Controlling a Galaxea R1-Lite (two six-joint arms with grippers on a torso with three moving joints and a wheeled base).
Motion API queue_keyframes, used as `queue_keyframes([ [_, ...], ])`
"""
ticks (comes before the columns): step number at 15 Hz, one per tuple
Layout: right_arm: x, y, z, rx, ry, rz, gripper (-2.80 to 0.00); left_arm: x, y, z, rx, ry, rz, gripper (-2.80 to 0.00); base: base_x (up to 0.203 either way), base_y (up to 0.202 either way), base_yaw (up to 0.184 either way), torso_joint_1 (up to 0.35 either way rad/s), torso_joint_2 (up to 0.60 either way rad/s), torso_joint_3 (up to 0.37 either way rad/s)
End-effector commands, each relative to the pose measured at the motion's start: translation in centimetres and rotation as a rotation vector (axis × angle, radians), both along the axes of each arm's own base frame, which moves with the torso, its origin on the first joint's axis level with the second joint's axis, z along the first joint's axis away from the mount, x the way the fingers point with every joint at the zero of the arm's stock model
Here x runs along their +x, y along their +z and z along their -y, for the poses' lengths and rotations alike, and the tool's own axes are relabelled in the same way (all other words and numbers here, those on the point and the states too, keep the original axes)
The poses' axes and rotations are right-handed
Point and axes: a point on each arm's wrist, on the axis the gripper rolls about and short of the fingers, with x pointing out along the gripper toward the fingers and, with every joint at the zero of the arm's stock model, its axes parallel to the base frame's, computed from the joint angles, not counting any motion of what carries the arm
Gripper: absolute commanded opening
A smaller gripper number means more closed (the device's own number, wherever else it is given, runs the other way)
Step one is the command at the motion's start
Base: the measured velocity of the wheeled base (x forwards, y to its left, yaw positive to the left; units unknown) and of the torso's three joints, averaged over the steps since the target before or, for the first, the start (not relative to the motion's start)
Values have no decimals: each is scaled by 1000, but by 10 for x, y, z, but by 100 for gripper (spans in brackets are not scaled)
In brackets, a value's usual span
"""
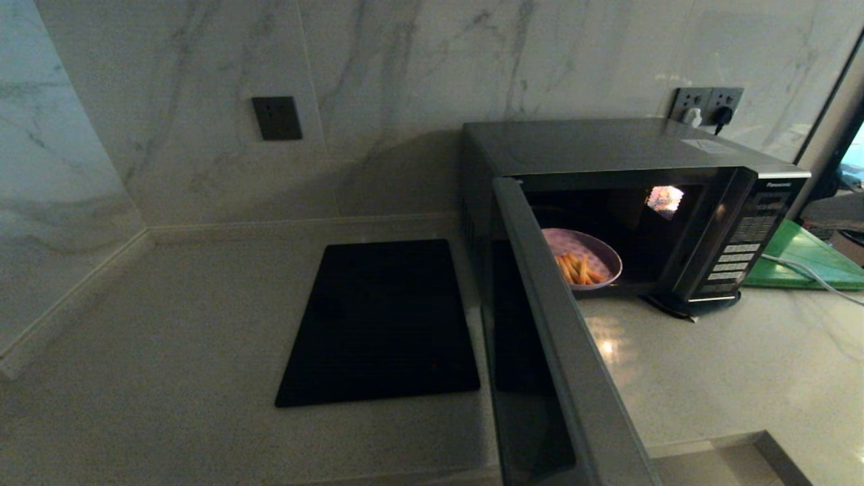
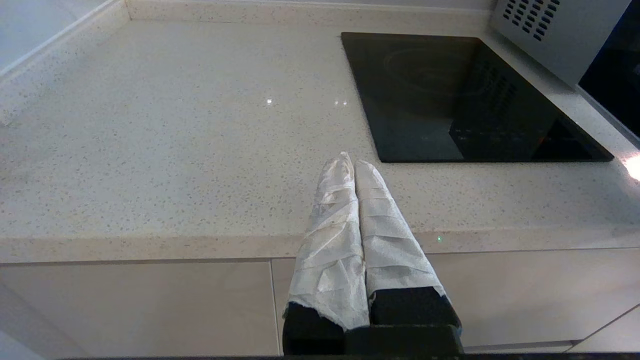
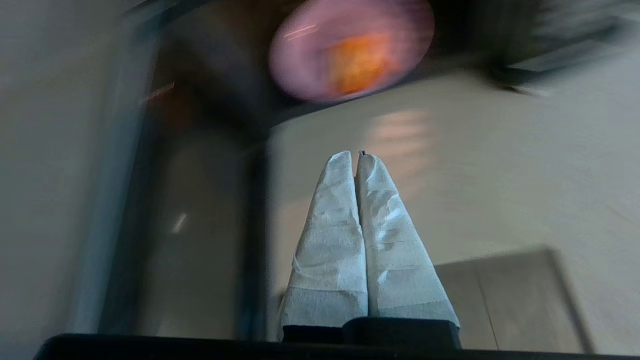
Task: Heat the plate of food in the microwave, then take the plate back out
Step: Close the microwave oven
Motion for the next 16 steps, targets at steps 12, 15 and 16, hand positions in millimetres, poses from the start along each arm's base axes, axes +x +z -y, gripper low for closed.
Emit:
queue_keyframes([
  [12,-25,15,-110,-27,668,-23,-280,0,0,0,-1,1,1,-280,0,0,0,0,0,0],
  [15,-34,8,-139,-95,778,-78,-280,0,0,0,-1,1,1,-280,0,0,0,0,0,0],
  [16,-34,2,-146,-143,777,-93,-280,0,0,0,-1,1,0,-280,0,0,0,0,0,0],
])
